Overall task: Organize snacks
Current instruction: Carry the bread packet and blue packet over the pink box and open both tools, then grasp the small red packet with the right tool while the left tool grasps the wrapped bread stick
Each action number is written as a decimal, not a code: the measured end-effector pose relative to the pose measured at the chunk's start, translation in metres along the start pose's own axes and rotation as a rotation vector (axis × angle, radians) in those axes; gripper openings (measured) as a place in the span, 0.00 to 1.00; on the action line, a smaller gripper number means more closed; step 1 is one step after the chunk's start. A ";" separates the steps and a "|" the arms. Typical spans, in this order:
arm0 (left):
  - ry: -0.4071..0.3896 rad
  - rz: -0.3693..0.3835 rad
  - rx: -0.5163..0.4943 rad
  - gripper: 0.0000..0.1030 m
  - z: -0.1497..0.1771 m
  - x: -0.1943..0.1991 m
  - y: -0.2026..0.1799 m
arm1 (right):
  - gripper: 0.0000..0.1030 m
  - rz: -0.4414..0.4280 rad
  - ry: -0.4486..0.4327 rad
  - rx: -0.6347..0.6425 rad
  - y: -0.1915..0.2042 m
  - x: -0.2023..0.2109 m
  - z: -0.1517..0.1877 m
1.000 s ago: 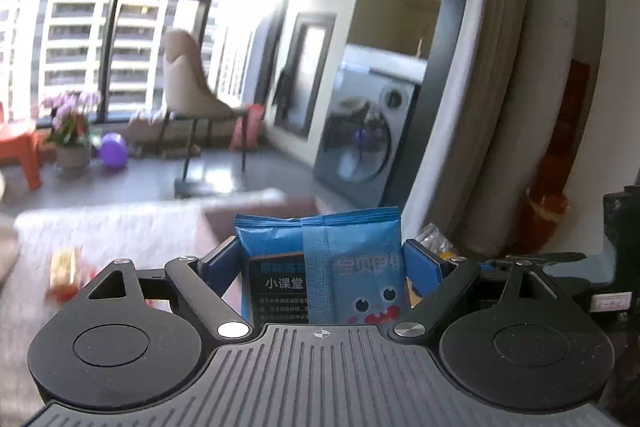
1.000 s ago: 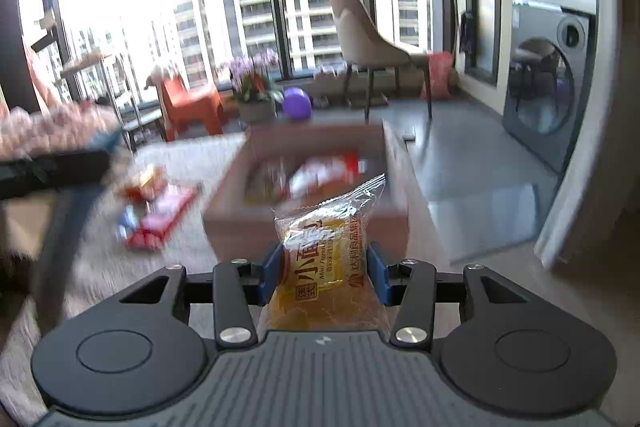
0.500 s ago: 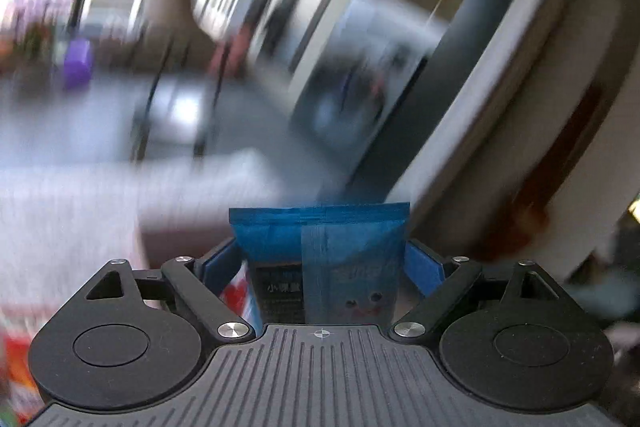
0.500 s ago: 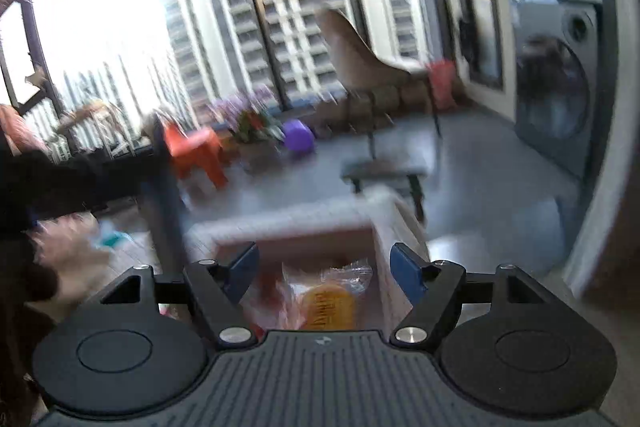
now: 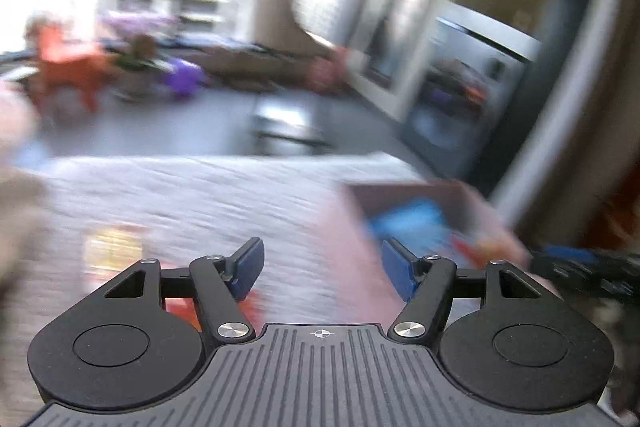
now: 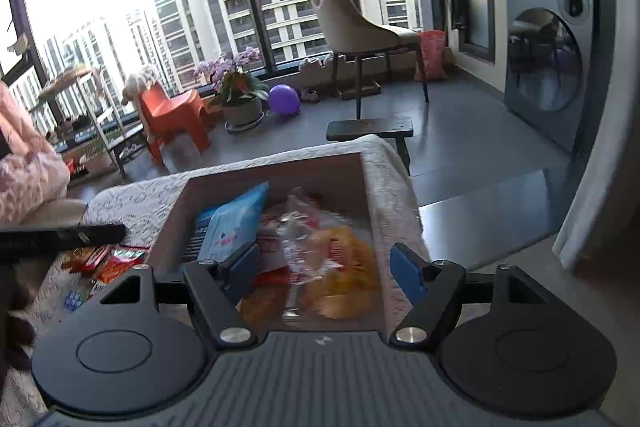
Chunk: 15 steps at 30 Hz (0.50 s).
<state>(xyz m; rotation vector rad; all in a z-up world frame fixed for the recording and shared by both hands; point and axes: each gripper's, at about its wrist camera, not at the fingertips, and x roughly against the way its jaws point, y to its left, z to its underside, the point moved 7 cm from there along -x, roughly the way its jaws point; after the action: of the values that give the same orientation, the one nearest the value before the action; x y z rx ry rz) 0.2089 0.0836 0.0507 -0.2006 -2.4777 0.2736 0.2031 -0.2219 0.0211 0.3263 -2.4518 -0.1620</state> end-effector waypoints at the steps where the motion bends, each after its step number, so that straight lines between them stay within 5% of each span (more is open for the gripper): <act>1: -0.012 -0.059 0.024 0.69 -0.003 0.004 0.020 | 0.71 0.004 0.000 0.015 0.007 -0.002 0.000; 7: 0.090 -0.248 0.099 0.69 0.010 -0.015 0.094 | 0.71 -0.038 -0.001 0.043 0.049 -0.003 -0.014; 11: 0.167 -0.210 0.120 0.60 0.035 -0.033 0.114 | 0.71 -0.074 0.017 0.067 0.083 -0.005 -0.018; 15: 0.115 -0.139 0.138 0.57 0.054 -0.014 0.108 | 0.71 -0.059 0.035 0.122 0.115 -0.010 -0.020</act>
<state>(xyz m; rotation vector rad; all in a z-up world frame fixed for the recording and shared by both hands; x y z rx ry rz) 0.1951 0.1771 -0.0255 0.0141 -2.3360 0.3618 0.2009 -0.1094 0.0538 0.4520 -2.4235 -0.0312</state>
